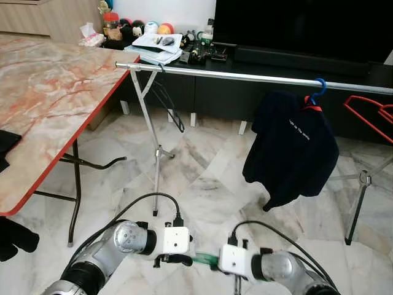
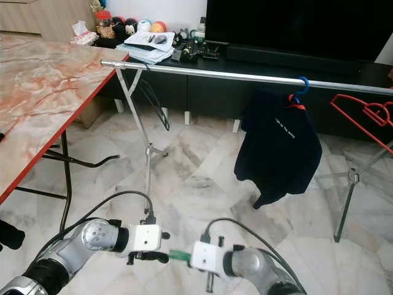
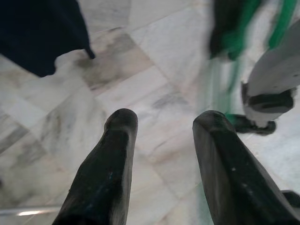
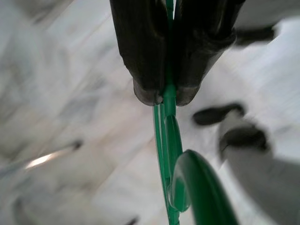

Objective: Hang hanger

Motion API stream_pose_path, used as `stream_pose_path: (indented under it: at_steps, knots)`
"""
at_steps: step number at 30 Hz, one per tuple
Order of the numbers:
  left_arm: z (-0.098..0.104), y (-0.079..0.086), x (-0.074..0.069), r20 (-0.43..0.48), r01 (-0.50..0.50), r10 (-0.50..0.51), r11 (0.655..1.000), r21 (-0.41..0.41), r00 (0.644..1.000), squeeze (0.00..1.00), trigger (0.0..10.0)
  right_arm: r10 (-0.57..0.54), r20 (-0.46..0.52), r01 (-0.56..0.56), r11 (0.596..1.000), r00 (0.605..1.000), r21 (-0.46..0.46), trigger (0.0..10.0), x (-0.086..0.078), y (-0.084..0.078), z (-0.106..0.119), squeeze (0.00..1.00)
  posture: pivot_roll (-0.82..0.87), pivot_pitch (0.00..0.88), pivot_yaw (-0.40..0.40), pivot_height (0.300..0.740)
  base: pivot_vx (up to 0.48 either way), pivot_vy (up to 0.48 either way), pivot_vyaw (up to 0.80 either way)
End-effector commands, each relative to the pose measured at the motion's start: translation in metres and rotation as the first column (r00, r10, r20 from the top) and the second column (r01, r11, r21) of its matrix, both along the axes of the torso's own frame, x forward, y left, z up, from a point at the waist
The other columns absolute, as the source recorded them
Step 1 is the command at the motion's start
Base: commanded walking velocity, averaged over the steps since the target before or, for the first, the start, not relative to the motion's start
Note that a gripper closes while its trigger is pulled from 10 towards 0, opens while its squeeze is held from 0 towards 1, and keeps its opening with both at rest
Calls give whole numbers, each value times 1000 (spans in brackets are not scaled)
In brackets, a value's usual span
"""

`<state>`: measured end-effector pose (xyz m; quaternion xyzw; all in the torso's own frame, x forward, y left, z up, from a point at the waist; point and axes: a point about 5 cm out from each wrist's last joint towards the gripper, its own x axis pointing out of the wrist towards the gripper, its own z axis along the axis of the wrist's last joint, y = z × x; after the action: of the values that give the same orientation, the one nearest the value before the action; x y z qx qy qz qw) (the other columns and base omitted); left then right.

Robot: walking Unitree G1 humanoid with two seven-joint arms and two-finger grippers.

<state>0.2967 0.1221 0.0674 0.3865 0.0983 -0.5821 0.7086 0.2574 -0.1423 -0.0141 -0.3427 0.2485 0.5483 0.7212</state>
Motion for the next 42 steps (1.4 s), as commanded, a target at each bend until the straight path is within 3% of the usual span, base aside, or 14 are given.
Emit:
stream_pose_path:
  at_steps: [1, 10, 11, 12, 13, 17, 18, 22, 27, 30, 32, 33, 38, 42]
  knots:
    - [1, 4, -1, -11, -9, 9, 1000, -4, 1000, 1000, 10000, -13, -21, 13, 999, 1000, -32, 0, -5, -6, -5, 0, 56, 123, -25, 740, 0, 0, 0]
    - [-6, 24, -3, -33, -130, 129, 991, -22, 991, 1000, 10000, -238, 16, 238, 969, 971, -69, 0, -7, -23, -16, 0, 50, 116, -19, 740, 0, 0, 0]
    - [-9, 29, -2, -35, -189, 187, 981, -38, 982, 620, 10000, -317, 35, 318, 947, 948, -46, 0, -3, -26, -14, 0, 50, 116, -19, 740, 0, 0, 0]
    - [-12, 32, -1, -37, -235, 233, 970, -57, 972, 0, 10000, -378, 37, 379, 925, 925, -17, 0, -1, -27, -13, 0, 49, 114, -17, 740, 0, 0, 0]
    - [-12, 32, -1, -37, -235, 233, 970, -57, 972, 0, 10000, -378, 37, 379, 925, 925, -17, 0, -1, -27, -13, 0, 49, 114, -17, 740, 0, 0, 0]
    - [-37, 60, 0, -100, -600, 592, 790, -124, 800, 0, 10000, -714, -6, 710, 695, 700, 117, 0, 9, -41, -10, 0, 39, 108, -15, 740, 0, 0, 0]
    - [-54, 76, -9, -179, -771, 750, 626, -119, 637, 0, 10000, -824, -45, 818, 552, 565, 161, 0, 10, -49, -11, 0, 38, 106, -15, 740, 0, 0, 0]
    - [-94, 103, -46, -285, -941, 903, 339, 10, 323, 0, 10000, -925, -146, 917, 307, 350, 255, 0, 8, -55, -11, 0, 27, 99, -11, 740, 0, 0, 0]
    - [-135, 120, -109, -299, -965, 951, 149, 214, 81, 0, 10000, -960, -201, 926, 111, 194, 362, 0, 8, -55, -9, 0, 21, 92, -10, 740, 0, 0, 0]
    - [-151, 125, -144, -287, -950, 957, 63, 305, -28, 0, 10000, -962, -237, 911, 26, 134, 412, 0, 9, -52, -6, 0, 16, 84, -9, 740, 0, 0, 0]
    - [-156, 127, -160, -286, -941, 955, 20, 338, -82, 0, 10000, -959, -265, 898, -23, 105, 439, 2275, 10, -51, -4, 0, 15, 73, -15, 740, 0, 0, 0]
    - [-161, 129, -172, -274, -929, 953, -16, 371, -126, 0, 10000, -956, -278, 886, -50, 90, 460, 9608, 11, -50, -2, 0, 16, 64, -19, 740, 0, 0, 0]
    - [-162, 127, -176, -287, -932, 943, -59, 357, -170, 0, 10000, -957, -277, 867, -68, 82, 494, 10000, 15, -50, 4, 0, 26, 44, -27, 740, 0, 0, 0]
    - [-159, 119, -163, -320, -949, 939, -17, 315, -123, 0, 10000, -961, -274, 844, -106, 50, 525, 10000, 19, -51, 10, 0, 4, 23, -24, 740, 0, 0, 0]
